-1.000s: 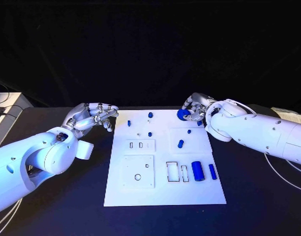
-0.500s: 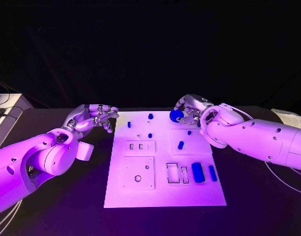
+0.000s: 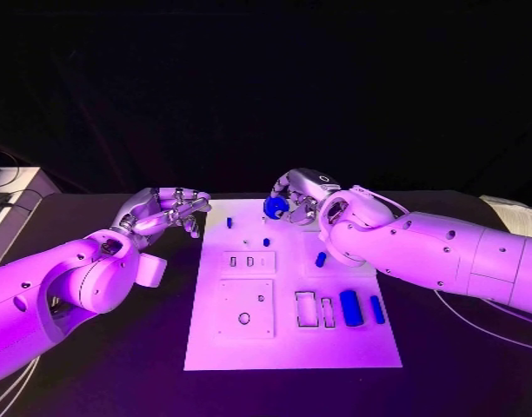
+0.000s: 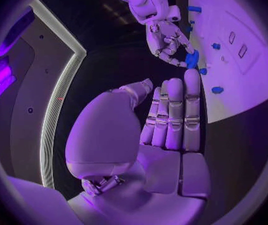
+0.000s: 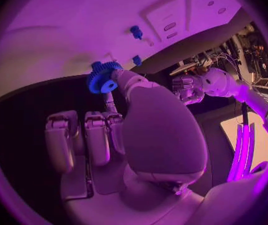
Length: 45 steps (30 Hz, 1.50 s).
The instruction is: Assemble the parts on the task board
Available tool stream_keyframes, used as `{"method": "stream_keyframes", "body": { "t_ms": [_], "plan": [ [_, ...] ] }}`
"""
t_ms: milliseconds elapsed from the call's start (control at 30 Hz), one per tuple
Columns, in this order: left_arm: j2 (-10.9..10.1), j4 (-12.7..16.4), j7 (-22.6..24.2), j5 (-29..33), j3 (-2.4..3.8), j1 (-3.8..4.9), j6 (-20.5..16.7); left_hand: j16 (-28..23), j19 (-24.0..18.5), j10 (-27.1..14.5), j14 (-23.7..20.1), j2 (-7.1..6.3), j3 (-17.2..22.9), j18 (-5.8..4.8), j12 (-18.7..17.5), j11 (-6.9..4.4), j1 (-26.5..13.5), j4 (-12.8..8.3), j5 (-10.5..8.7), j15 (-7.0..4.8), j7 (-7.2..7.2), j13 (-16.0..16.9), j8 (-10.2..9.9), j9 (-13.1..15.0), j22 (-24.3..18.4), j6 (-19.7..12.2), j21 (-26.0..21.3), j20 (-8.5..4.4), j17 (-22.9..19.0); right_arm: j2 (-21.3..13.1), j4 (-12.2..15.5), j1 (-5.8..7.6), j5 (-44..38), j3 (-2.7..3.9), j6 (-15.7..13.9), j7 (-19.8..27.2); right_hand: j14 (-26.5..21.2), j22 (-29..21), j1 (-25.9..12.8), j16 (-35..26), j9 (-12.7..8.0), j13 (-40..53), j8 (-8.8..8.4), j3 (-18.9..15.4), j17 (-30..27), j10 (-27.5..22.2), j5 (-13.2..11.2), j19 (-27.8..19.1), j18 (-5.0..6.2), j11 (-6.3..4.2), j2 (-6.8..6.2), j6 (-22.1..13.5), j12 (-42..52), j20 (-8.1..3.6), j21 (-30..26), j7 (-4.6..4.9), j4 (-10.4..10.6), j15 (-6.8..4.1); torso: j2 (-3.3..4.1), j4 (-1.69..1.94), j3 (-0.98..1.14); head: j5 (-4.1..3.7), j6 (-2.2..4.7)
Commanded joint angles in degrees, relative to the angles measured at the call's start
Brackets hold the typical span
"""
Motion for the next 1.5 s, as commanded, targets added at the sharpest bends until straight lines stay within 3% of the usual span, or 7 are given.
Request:
{"method": "stream_keyframes", "body": {
  "t_ms": [33, 167, 333, 767, 1067, 1500],
  "plan": [
    [0.15, 0.15, 0.18, -0.13, 0.05, 0.02, 1.08, 0.28, -0.47, -0.5, -0.42, 0.08, 0.27, 0.72, -0.21, -0.04, -0.28, 0.03, 0.2, 0.13, -0.09, 0.07, -0.21, 0.07, 0.05, -0.35, 0.19, 0.1, 0.06, 1.42, -1.53, -0.38, -2.44, -0.07, -0.46, -0.08, 5.66, 15.07, -0.54, 0.19, 0.08, 15.08, -0.15, 0.41, 13.72, 5.99, -0.27, 6.0, -0.75, 0.01, 0.01, 0.31, 0.12, 0.15, 0.39, -0.07, 0.12, 0.03, 0.12, 0.08, 0.01, 0.18, -0.07],
    [0.18, 0.19, 0.17, -0.13, 0.05, 0.02, 1.09, 0.28, -0.47, -0.5, -0.42, 0.08, 0.27, 0.72, -0.21, -0.04, -0.28, 0.03, 0.2, 0.13, -0.09, 0.07, -0.21, 0.07, 0.05, -0.35, 0.19, 0.1, 0.06, 2.99, -2.98, -0.74, -2.85, -0.12, -0.25, -0.26, 5.66, 15.07, -0.54, 0.19, 0.08, 15.08, -0.15, 0.41, 13.72, 5.99, -0.27, 6.0, -0.75, 0.01, 0.01, 0.31, 0.12, 0.15, 0.39, -0.07, 0.12, 0.03, 0.16, 0.07, 0.03, 0.3, -0.25],
    [0.23, 0.17, 0.15, -0.13, 0.05, 0.02, 1.11, 0.28, -0.47, -0.5, -0.42, 0.08, 0.27, 0.72, -0.21, -0.04, -0.28, 0.03, 0.2, 0.13, -0.09, 0.07, -0.21, 0.07, 0.05, -0.35, 0.19, 0.1, 0.06, 4.14, -4.04, -0.95, -3.1, -0.17, 0.34, -0.36, 5.66, 15.07, -0.67, 0.19, 0.05, 15.08, -0.19, 0.44, 13.71, 5.99, -0.29, 6.0, -0.75, 0.02, -0.03, 0.26, 0.12, 0.14, 0.39, -0.06, 0.12, 0.03, 0.24, 0.14, -0.13, 0.3, -0.42],
    [0.46, -0.1, 0.11, -0.13, 0.05, 0.02, 1.18, 0.29, -0.54, -0.56, -0.43, 0.08, 0.29, 0.72, -0.24, -0.03, -0.29, 0.01, 0.2, 0.14, -0.09, 0.07, -0.23, 0.09, 0.11, -0.39, 0.28, 0.12, 0.06, 4.72, -3.84, -1.14, -2.91, -0.31, 2.22, -0.21, 5.65, 15.07, -1.08, 0.18, -0.02, 15.08, -0.29, 0.47, 13.64, 5.99, -0.45, 6.0, -0.75, 0.03, -0.18, 0.15, 0.12, 0.14, 0.39, -0.04, 0.13, 0.02, 0.14, -0.01, -0.01, 0.6, -0.85],
    [0.41, -0.06, 0.08, -0.13, 0.05, 0.02, 1.2, 0.29, -0.54, -0.56, -0.43, 0.08, 0.29, 0.72, -0.24, -0.03, -0.29, 0.01, 0.2, 0.14, -0.09, 0.07, -0.23, 0.09, 0.11, -0.39, 0.28, 0.12, 0.06, 5.07, -4.21, -1.56, -2.96, -0.46, 3.26, -0.28, 5.65, 15.07, -1.19, 0.18, -0.04, 15.08, -0.32, 0.47, 13.64, 5.99, -0.48, 6.0, -0.75, 0.04, -0.22, 0.12, 0.12, 0.14, 0.39, -0.04, 0.13, 0.03, 0.21, 0.17, -0.04, 0.57, -1.09],
    [0.3, -0.06, 0.04, -0.13, 0.05, 0.02, 1.19, 0.29, -0.54, -0.56, -0.43, 0.08, 0.29, 0.72, -0.24, -0.03, -0.29, 0.01, 0.2, 0.14, -0.09, 0.07, -0.23, 0.09, 0.11, -0.39, 0.28, 0.12, 0.06, 5.6, -5.67, -2.34, -4.0, -0.68, 2.98, -1.42, 5.6, 15.07, -1.87, 0.14, -0.12, 15.08, -0.43, 0.37, 13.45, 5.99, -0.77, 6.0, -0.75, 0.06, -0.47, 0.01, 0.12, 0.15, 0.39, -0.02, 0.17, 0.04, 0.16, 0.07, -0.1, 0.78, -1.46]
  ]
}}
